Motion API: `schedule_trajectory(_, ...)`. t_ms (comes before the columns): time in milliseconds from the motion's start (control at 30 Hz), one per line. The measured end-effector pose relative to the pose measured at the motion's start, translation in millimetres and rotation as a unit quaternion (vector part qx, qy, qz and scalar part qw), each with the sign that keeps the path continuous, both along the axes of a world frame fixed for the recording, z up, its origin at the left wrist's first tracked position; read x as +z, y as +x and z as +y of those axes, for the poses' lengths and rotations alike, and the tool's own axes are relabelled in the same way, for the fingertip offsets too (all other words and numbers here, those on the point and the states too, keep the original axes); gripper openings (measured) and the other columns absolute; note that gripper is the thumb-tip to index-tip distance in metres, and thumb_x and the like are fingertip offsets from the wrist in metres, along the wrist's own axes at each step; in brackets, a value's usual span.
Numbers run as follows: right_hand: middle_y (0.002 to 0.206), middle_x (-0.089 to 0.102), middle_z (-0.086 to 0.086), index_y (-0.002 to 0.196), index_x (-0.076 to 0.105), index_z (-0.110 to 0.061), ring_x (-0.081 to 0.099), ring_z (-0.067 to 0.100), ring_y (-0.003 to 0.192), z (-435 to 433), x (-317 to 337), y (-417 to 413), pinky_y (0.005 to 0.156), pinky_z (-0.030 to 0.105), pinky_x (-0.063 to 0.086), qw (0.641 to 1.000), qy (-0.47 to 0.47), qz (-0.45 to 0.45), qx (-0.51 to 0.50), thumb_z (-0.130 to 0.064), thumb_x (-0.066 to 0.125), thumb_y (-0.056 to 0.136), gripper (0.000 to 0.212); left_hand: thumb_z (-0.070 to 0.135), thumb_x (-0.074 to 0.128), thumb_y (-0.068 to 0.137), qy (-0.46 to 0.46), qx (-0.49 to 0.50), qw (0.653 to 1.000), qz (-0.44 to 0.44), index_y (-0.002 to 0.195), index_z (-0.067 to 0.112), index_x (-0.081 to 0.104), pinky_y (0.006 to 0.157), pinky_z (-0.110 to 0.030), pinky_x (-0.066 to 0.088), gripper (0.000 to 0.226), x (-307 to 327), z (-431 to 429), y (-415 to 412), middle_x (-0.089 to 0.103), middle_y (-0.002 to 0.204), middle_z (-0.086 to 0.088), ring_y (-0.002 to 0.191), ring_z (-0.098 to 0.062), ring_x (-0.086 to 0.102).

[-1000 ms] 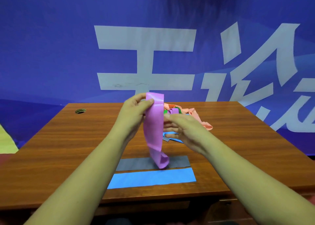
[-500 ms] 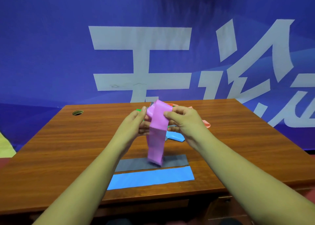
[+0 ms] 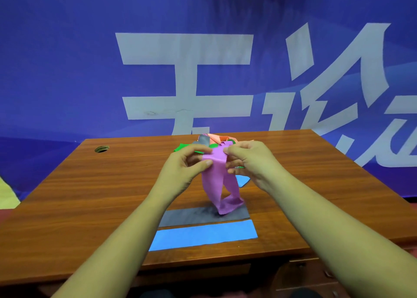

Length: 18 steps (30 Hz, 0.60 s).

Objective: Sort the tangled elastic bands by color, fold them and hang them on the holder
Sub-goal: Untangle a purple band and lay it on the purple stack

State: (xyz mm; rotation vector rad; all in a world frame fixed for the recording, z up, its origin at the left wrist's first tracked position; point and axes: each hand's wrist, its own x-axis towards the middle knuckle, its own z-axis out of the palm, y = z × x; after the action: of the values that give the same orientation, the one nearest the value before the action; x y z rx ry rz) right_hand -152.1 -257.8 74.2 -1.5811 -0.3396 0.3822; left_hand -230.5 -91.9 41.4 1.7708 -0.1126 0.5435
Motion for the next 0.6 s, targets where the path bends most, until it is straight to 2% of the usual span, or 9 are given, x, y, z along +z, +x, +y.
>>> schedule_trajectory(67,0.069,0.068,0.012,0.078,0.066,-0.003,0.065,0.022,0.06,-3,-3,3,0.057,0.031,0.051,0.992,-0.095,-0.076,-0.011,-0.015,0.064,0.09,0.018,-0.001,0.069,0.086,-0.008,0.014,1.0,-0.013,0.099,0.014,0.069,0.069,-0.015,0.049,0.02,4,-1,2,0.073,0.087,0.005,0.078,-0.002,0.065)
schedule_trajectory(133,0.072,0.07,0.007,0.073,0.064,-0.005,0.065,0.02,0.067,-4,-4,5,0.063,0.034,0.051,0.958,-0.162,-0.233,-0.047,-0.022,0.064,0.089,0.023,-0.001,0.068,0.087,-0.003,0.015,1.0,-0.017,0.093,0.016,0.069,0.065,-0.013,0.049,0.018,8,-1,4,0.073,0.079,0.013,0.077,0.002,0.065)
schedule_trajectory(200,0.078,0.069,-0.001,0.082,0.07,-0.012,0.061,0.007,0.071,-4,1,-1,0.064,0.023,0.048,0.938,-0.141,-0.318,-0.004,-0.027,0.067,0.089,0.017,0.002,0.069,0.087,0.01,0.015,1.0,-0.023,0.091,0.019,0.07,0.067,-0.014,0.051,0.018,10,-1,7,0.074,0.083,0.015,0.081,0.0,0.067)
schedule_trajectory(267,0.084,0.07,-0.003,0.092,0.072,-0.013,0.059,0.0,0.073,-3,6,-5,0.064,0.013,0.044,0.934,-0.128,-0.327,0.061,-0.023,0.069,0.088,0.011,0.003,0.07,0.087,0.018,0.024,0.999,-0.029,0.09,0.02,0.07,0.07,-0.015,0.051,0.017,12,0,9,0.074,0.085,0.014,0.083,-0.001,0.068)
schedule_trajectory(400,0.082,0.07,-0.007,0.092,0.074,-0.019,0.06,0.005,0.075,0,4,2,0.065,0.016,0.045,0.905,-0.189,-0.379,0.047,-0.014,0.068,0.086,0.01,0.014,0.07,0.089,0.026,0.031,0.999,-0.025,0.095,0.027,0.073,0.071,-0.021,0.052,0.014,4,3,11,0.073,0.093,0.003,0.086,-0.009,0.066)
schedule_trajectory(500,0.08,0.07,-0.003,0.09,0.073,-0.016,0.062,0.007,0.072,3,9,3,0.064,0.023,0.052,0.931,-0.141,-0.338,0.015,-0.009,0.065,0.086,0.012,0.031,0.071,0.086,0.038,0.044,0.998,0.014,0.106,0.033,0.072,0.072,-0.018,0.05,0.021,-5,5,12,0.065,0.104,-0.007,0.09,-0.019,0.06)
schedule_trajectory(600,0.078,0.071,0.005,0.089,0.071,-0.011,0.06,0.01,0.067,5,16,5,0.064,0.033,0.054,0.948,-0.101,-0.302,0.0,-0.006,0.063,0.084,0.011,0.019,0.065,0.092,-0.005,0.007,1.0,0.016,0.103,0.017,0.072,0.076,-0.025,0.049,0.013,-5,-1,10,0.07,0.101,-0.004,0.086,-0.011,0.062)
